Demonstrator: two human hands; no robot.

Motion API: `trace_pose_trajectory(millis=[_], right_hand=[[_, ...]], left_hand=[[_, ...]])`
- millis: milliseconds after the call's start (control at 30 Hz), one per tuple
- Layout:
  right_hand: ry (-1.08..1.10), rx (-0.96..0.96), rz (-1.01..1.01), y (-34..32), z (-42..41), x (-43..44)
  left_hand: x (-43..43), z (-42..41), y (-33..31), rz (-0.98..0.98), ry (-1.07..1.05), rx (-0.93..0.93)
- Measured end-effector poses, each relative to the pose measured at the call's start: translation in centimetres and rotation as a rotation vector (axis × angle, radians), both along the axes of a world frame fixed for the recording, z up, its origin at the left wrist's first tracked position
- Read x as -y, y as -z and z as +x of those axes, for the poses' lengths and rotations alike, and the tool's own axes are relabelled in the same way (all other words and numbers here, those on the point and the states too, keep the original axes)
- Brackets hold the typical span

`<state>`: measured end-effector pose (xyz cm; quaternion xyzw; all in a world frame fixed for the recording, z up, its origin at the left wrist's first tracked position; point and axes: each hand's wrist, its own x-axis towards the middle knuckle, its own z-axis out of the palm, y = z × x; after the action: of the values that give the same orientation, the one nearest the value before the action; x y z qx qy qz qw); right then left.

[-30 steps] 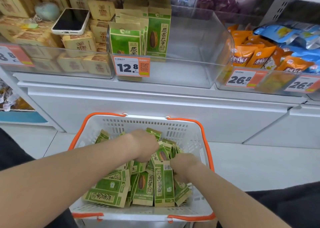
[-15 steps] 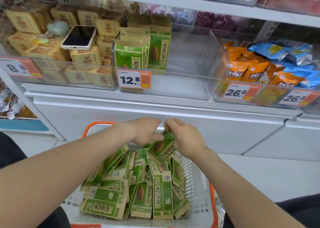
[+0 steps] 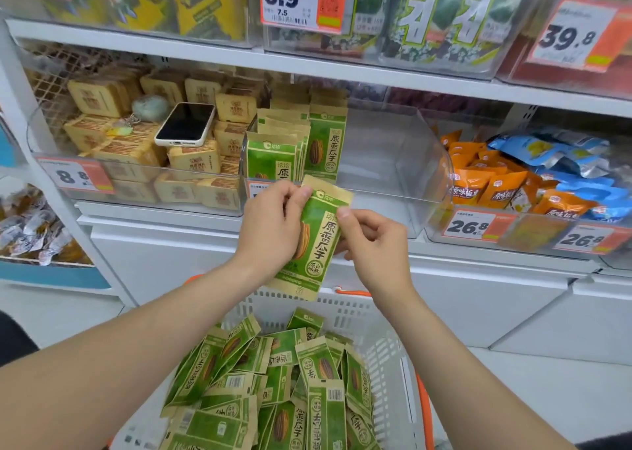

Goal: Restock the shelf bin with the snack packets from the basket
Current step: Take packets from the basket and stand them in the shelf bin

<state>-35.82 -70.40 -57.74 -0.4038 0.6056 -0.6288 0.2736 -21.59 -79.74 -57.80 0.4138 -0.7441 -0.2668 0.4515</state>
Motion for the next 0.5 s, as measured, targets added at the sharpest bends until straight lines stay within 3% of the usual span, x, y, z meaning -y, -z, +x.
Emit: trace_pose_trajectory(millis=[300,433,500], right_hand=[[0.142,0.335,-0.12,-2.8,1.9,1.7],[0.049,0.164,-0.124,-3.1,2.9,2.3],[0.046,0.166,-0.139,-3.5,2.7,3.0]], left_hand=[[0.0,-1.1,-3.0,-0.167,-0.134,-0.008],[0.9,-1.3,-4.2,-0.223,-0.154,-0.05],[1.4,-1.4,-4.7,-0.269,-0.159,-0.015]])
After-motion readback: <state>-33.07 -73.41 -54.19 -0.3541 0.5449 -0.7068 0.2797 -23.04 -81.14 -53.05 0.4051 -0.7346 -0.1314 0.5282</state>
